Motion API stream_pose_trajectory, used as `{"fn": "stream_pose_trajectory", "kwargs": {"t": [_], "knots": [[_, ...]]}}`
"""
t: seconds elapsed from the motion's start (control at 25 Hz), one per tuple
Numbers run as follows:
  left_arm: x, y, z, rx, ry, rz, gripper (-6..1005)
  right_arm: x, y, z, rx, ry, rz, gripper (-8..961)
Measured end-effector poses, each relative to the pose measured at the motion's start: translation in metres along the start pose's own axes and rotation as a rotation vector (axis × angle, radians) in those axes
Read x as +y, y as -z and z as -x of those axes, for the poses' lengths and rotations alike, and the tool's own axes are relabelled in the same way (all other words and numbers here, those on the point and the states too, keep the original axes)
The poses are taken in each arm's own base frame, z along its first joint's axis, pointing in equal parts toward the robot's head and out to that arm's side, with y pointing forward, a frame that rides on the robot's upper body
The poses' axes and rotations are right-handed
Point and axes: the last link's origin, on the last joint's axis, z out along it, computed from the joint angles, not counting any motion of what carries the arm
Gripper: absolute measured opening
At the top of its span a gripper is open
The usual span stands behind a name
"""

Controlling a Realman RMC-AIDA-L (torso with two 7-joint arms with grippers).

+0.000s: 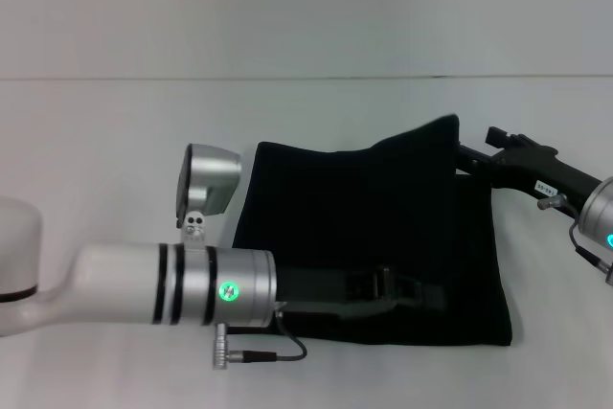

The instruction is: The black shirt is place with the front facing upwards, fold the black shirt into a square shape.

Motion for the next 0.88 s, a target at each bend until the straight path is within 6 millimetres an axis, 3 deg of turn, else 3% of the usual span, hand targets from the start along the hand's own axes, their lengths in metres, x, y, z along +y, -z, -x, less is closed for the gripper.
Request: {"fn": "stream_pose_trajectory", "kwargs": {"t": [0.36,0.56,0.72,0.88], "knots": [[-0.004,-0.014,-0.002,0.018,-0.018,-0.049,27,-0.031,0.024,-0.003,-0.082,-0.112,-0.166,924],[0.016,-0.012,-0.003,0.023,-0.081,0.091,30,-0.039,0.039,-0.005,-0.142,-0.17,-0.2,925],[0.036,-0.004,-0.002,0.016,-0.155,0.234,187,-0.03,0.044,-0.004,-0.18,-0.19,-0.125,925],[0.043,0.014,-0.004,0.05,-0.184,0.309,345,-0.019,0.048,-0.004,-0.17,-0.284,-0.013,925]]}}
